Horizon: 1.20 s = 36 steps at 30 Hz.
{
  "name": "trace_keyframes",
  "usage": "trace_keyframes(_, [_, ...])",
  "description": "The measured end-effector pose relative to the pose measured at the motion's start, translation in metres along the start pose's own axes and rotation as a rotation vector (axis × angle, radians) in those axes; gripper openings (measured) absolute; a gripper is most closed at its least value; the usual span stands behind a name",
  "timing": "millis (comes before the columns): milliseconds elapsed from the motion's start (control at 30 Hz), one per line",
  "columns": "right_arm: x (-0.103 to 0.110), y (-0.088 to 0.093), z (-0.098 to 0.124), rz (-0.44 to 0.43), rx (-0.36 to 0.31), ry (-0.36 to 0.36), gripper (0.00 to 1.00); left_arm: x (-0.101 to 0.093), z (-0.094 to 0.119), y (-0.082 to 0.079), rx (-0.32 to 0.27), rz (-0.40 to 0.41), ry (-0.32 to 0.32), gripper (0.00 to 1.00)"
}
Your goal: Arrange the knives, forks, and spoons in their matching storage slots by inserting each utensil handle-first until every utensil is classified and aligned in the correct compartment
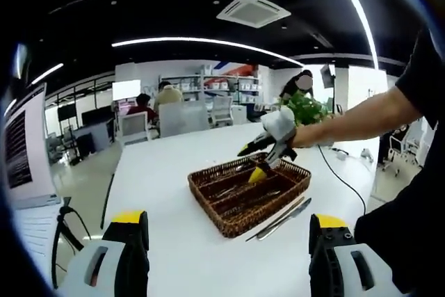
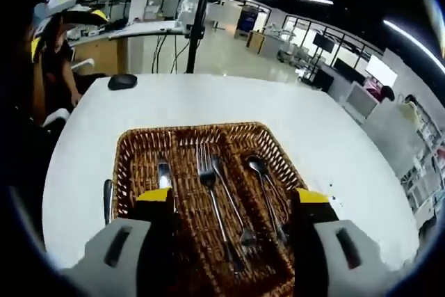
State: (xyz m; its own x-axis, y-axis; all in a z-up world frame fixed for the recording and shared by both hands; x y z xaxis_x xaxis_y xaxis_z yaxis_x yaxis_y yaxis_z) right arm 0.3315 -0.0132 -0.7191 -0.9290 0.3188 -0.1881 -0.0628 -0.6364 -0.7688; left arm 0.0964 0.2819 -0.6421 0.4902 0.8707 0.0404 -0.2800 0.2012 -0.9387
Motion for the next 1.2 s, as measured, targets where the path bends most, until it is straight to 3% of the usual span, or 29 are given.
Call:
trace_keyframes(200, [0.015, 0.004, 0.046, -0.065, -0.085, 0.07, 0.99, 0.003, 0.006, -0.006, -0.009, -0.002, -0.01, 1.0])
trace_keyframes(333, [0.03, 0.017, 0.08, -0.158, -0.127, 0.125, 0.99, 0.004, 0.006, -0.008, -0.081, 0.01, 0.004, 1.0])
trace_keyframes(433, [0.052, 0.027, 0.104, -0.216, -0.167, 0.151, 0.99, 0.001, 0.004, -0.008, -0.069, -0.002, 0.005, 1.0])
trace_keyframes(567, [0.073, 0.033, 0.129, -0.225, -0.189, 0.195, 0.99, -0.005, 0.0, -0.005, -0.048, -0.015, 0.023, 1.0])
trace_keyframes(600, [0.087, 0.042, 0.148, -0.261, -0.197, 0.227, 0.99, -0.01, -0.006, 0.002, -0.041, -0.007, 0.042, 1.0])
trace_keyframes(667, [0.096, 0.045, 0.161, -0.265, -0.194, 0.246, 0.99, -0.014, -0.01, 0.006, -0.034, -0.012, 0.048, 1.0])
trace_keyframes(900, [0.111, 0.06, 0.195, -0.277, -0.181, 0.333, 0.99, -0.027, -0.019, 0.004, -0.023, -0.034, 0.091, 1.0])
trace_keyframes(1033, [0.119, 0.065, 0.213, -0.312, -0.205, 0.381, 0.99, -0.029, -0.023, -0.002, -0.043, -0.054, 0.101, 1.0])
trace_keyframes(1200, [0.121, 0.066, 0.222, -0.307, -0.197, 0.4, 0.99, -0.027, -0.025, -0.003, -0.048, -0.046, 0.095, 1.0])
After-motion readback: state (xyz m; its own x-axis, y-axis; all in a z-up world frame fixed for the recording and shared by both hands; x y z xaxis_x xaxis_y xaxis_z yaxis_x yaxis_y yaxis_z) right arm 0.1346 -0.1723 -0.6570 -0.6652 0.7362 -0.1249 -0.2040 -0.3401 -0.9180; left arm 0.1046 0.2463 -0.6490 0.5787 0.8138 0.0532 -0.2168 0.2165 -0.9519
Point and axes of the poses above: the point that each gripper's makers call its tool centre point, and the gripper's own axes: z roughly backward along the fingers, x roughly to its left, y roughly out of its underside, the point moved 9 cm from there along z, roughly backward along the fingers, and after that the axes turned 4 degrees about -y, right-handed, at the moved point
